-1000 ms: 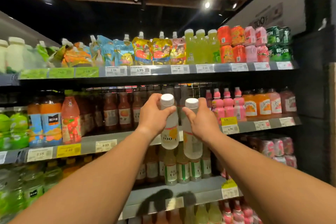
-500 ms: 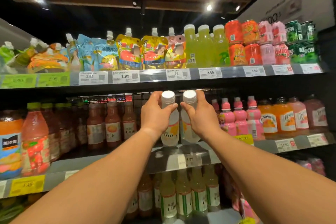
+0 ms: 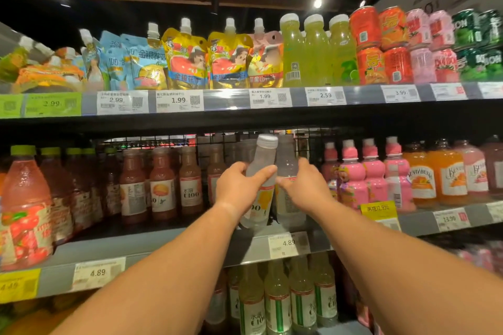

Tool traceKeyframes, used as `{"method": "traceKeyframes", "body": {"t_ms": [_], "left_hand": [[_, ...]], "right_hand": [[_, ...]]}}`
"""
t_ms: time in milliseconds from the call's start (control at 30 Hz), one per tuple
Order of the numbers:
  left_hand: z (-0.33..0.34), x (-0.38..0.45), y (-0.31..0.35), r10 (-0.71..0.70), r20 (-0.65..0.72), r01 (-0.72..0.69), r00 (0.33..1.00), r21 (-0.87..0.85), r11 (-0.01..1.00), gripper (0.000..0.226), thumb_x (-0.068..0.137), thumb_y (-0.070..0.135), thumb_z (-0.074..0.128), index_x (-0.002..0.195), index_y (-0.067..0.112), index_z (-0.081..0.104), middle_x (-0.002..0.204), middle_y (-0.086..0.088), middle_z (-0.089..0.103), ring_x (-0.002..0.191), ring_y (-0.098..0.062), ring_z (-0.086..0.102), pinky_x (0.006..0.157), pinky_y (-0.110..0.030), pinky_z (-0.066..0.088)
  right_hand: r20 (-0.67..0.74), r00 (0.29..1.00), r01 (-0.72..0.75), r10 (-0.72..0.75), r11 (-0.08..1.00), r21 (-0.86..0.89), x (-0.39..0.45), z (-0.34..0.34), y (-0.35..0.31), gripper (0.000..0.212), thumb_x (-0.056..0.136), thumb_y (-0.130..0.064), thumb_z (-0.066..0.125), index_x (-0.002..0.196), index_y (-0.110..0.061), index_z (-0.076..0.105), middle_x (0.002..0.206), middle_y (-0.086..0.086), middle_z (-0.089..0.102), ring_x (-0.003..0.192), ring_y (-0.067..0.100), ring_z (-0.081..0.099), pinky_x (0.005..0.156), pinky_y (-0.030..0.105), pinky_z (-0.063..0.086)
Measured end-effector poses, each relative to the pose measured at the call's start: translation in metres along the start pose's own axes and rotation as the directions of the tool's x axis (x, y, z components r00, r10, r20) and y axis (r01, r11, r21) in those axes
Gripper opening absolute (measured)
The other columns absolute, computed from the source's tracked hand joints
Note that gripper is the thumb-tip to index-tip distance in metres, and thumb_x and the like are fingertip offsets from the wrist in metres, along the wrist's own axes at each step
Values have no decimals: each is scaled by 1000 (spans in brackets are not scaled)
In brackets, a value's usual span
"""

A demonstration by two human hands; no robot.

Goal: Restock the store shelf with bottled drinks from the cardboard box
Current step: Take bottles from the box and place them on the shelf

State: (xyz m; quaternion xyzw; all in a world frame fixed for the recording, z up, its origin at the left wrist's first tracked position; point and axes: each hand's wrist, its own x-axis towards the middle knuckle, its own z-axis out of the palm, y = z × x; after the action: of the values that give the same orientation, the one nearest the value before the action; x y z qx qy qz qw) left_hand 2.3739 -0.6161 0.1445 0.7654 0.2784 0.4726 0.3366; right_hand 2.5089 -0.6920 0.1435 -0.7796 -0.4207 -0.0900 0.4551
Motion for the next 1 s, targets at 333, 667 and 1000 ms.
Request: {"method": "traceKeyframes", "body": {"t_ms": [333, 667, 1000], "left_hand": [[-5, 6, -10, 5, -39, 5, 999, 262, 965, 56, 86, 75, 41, 100, 22, 52, 97, 1, 61, 87, -20, 60, 73, -35, 49], [1, 15, -29, -100, 79, 75, 992, 270, 960, 57, 75, 33, 84, 116, 20, 47, 114, -2, 62, 104, -23, 63, 87, -39, 55], [13, 29, -36, -143, 62, 117, 988, 318, 941, 52, 79, 35, 80, 117, 15, 51, 112, -6, 63, 104, -27, 62, 92, -44, 53]], "right_hand": [[25, 999, -18, 19, 999, -45, -16, 14, 25, 84, 88, -31, 70, 148, -16, 14, 125, 11, 58, 111, 31, 59, 92, 46, 50], [66, 998, -6, 9, 999, -46, -9, 14, 25, 55, 86, -30, 72, 125, -13, 37, 120, 10, 60, 109, 30, 59, 90, 44, 50], [149, 987, -42, 65, 988, -152, 7, 14, 22, 57, 89, -30, 69, 129, -9, 33, 125, 14, 58, 113, 32, 57, 93, 43, 49]]}}
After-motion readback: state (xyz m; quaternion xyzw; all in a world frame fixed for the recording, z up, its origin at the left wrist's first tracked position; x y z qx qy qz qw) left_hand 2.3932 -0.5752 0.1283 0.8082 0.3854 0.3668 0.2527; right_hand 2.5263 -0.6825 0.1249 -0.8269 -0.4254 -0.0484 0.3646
